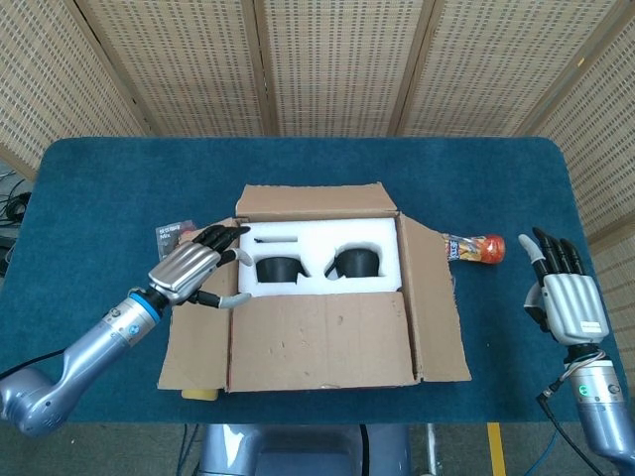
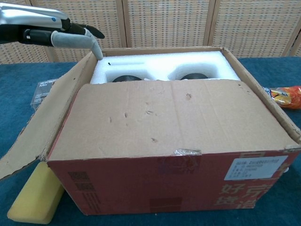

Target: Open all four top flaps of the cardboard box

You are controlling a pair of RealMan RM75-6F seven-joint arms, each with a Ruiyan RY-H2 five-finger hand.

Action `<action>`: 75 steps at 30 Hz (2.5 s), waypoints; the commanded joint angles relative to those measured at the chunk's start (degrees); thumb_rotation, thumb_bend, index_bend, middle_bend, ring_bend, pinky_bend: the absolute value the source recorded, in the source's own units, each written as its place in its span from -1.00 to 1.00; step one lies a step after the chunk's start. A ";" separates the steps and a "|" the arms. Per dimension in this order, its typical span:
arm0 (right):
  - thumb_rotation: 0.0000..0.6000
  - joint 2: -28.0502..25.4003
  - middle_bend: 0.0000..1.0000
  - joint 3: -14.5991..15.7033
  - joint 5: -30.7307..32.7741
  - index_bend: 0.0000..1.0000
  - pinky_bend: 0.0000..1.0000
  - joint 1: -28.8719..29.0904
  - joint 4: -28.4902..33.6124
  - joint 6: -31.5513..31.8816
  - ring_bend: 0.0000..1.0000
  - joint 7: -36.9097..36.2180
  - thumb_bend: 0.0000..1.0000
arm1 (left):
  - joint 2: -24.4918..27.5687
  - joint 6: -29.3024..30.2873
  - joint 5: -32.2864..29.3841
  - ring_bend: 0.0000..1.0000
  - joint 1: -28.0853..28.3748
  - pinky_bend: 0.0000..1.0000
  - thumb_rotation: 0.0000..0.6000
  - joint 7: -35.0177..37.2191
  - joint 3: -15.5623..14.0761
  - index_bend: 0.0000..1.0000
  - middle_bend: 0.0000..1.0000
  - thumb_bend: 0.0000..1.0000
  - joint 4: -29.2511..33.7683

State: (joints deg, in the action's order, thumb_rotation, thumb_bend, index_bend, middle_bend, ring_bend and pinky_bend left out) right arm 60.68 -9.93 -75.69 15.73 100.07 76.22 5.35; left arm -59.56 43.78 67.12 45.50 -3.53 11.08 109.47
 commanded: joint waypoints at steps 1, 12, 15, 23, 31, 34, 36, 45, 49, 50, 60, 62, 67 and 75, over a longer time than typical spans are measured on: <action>1.00 -0.03 -0.98 0.00 0.03 -0.93 -1.00 -0.05 -0.03 0.01 -1.00 -0.13 0.99 | -0.43 -0.21 0.57 -1.00 -0.15 -1.00 -0.69 0.32 -0.64 -0.41 -1.00 -0.62 0.14; 1.00 -0.25 -0.98 0.04 -0.13 -0.93 -1.00 -0.41 -0.27 0.28 -1.00 -0.82 1.00 | -3.31 0.67 2.26 -1.00 -0.24 -1.00 -0.69 -0.92 -2.80 -0.41 -1.00 -0.64 0.34; 1.00 -0.50 -0.98 0.04 -0.11 -0.93 -1.00 -0.69 -0.34 0.53 -1.00 -1.23 1.00 | -3.58 0.50 2.25 -1.00 0.00 -1.00 -0.68 -1.36 -3.18 -0.41 -1.00 -0.64 0.70; 1.00 -0.62 -0.98 0.03 -0.32 -0.93 -1.00 -0.94 -0.57 0.71 -1.00 -2.01 1.00 | -3.71 0.04 1.94 -1.00 0.69 -1.00 -0.69 -3.16 -4.18 -0.41 -1.00 -0.65 1.88; 1.00 -0.80 -0.98 0.01 -0.42 -0.93 -1.00 -1.18 -0.62 0.98 -1.00 -2.12 1.00 | -2.97 0.28 1.89 -1.00 0.50 -1.00 -0.69 -0.81 -3.87 -0.41 -1.00 -0.62 3.33; 1.00 -0.73 -0.98 -0.05 -0.37 -0.93 -1.00 -1.15 -0.66 0.96 -1.00 -2.04 1.00 | -1.95 0.94 2.87 -1.00 -0.41 -1.00 -0.68 3.31 -3.06 -0.41 -1.00 -0.60 4.74; 1.00 -0.63 -0.98 -0.12 -0.34 -0.93 -1.00 -1.05 -0.64 0.88 -1.00 -1.86 1.00 | -0.72 0.90 4.64 -1.00 -1.14 -1.00 -0.69 7.66 -2.47 -0.41 -1.00 -0.59 5.74; 1.00 -0.39 -0.98 -0.23 -0.29 -0.93 -1.00 -0.59 -0.34 0.39 -1.00 -1.06 1.00 | 4.47 0.19 13.36 -1.00 -3.25 -1.00 -0.70 25.03 -1.52 -0.41 -1.00 -0.58 8.94; 1.00 -0.34 -0.98 -0.33 -0.18 -0.93 -1.00 -0.41 -0.03 0.27 -1.00 -0.52 1.00 | 6.80 0.03 18.75 -1.00 -3.73 -1.00 -0.70 34.34 -1.93 -0.41 -1.00 -0.57 9.95; 1.00 -0.34 -0.98 -0.34 -0.16 -0.93 -1.00 -0.39 0.02 0.27 -1.00 -0.40 1.00 | 7.22 0.16 19.96 -1.00 -3.80 -1.00 -0.69 36.38 -2.07 -0.41 -1.00 -0.57 10.07; 1.00 -0.36 -0.98 -0.48 0.13 -0.93 -1.00 -0.14 0.90 0.22 -1.00 0.89 1.00 | 12.95 5.83 40.72 -1.00 -1.04 -1.00 -0.70 71.64 -8.56 -0.41 -1.00 -0.57 7.45; 1.00 -0.37 -0.98 -0.50 0.16 -0.93 -1.00 -0.10 0.98 0.19 -1.00 0.99 1.00 | 13.55 7.53 44.10 -1.00 -0.02 -1.00 -0.70 77.20 -10.21 -0.41 -1.00 -0.57 6.41; 1.00 -0.34 -0.98 -0.60 0.31 -0.93 -1.00 0.13 1.17 0.02 -1.00 1.53 1.00 | 14.88 17.36 57.88 -1.00 4.84 -1.00 -0.71 98.51 -17.61 -0.41 -1.00 -0.57 0.26; 1.00 -0.44 -0.98 -0.63 0.47 -0.93 -1.00 0.23 1.46 -0.04 -1.00 1.86 1.00 | 14.72 29.10 66.12 -1.00 8.98 -1.00 -0.71 110.93 -24.56 -0.41 -1.00 -0.57 -6.05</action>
State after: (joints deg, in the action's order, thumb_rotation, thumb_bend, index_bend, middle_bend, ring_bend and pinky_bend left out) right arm 60.25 -10.56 -75.21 15.97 101.52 76.17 7.21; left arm -45.42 68.83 130.02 52.00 103.59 -9.93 106.43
